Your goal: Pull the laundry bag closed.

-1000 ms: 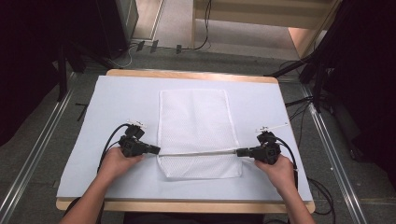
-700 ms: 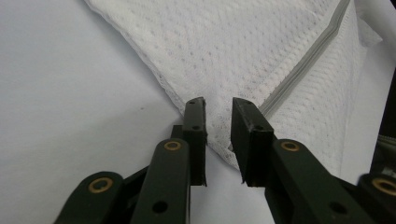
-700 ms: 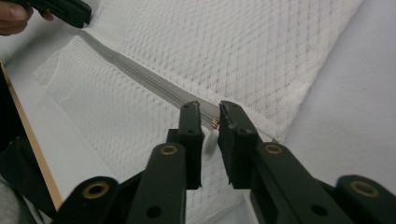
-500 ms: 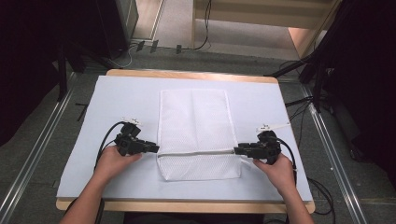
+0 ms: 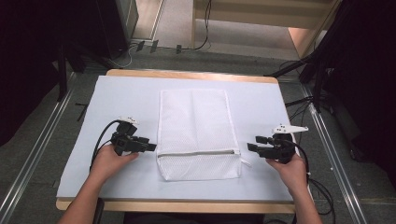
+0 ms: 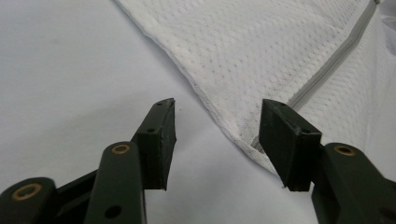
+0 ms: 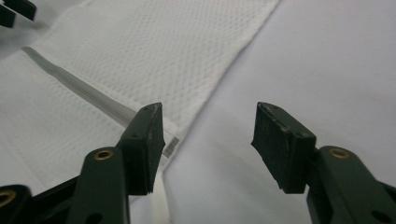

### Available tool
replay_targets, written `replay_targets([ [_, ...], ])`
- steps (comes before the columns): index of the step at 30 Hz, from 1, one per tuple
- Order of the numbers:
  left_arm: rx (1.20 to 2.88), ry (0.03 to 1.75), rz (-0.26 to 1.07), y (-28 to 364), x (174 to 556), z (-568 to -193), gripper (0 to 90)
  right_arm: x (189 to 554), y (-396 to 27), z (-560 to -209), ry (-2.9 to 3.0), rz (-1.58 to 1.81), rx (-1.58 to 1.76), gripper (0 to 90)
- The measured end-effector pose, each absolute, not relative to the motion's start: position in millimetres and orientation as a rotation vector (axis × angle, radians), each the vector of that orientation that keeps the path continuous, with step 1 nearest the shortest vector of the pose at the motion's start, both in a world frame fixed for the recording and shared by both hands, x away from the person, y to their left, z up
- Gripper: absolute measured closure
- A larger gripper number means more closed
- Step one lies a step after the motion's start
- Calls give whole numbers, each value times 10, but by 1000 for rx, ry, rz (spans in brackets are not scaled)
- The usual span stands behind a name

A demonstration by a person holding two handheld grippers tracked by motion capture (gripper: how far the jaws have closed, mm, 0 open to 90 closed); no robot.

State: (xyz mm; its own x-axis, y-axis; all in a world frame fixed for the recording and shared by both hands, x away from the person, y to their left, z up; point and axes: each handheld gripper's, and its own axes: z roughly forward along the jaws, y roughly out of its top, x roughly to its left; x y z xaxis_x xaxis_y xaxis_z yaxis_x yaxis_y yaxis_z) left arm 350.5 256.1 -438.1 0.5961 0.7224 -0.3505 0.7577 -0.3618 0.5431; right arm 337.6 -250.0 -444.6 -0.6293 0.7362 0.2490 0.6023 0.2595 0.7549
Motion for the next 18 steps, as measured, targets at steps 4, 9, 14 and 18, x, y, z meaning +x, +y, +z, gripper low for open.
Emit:
replay_targets([
  [4,2121,1177,-34,2602,3507,-4367,430,3380,-2570,-4475,2338,1284,1291,414],
  [9,2117,1182,15,2654,3521,-4371,386,3399,-2706,-4549,2287,1242,1373,396],
  [14,2114,1187,27,2674,3532,-4375,371,3406,-2738,-4605,2266,1224,1395,367],
  [18,2111,1188,33,2684,3546,-4390,362,3414,-2733,-4641,2267,1205,1391,348],
])
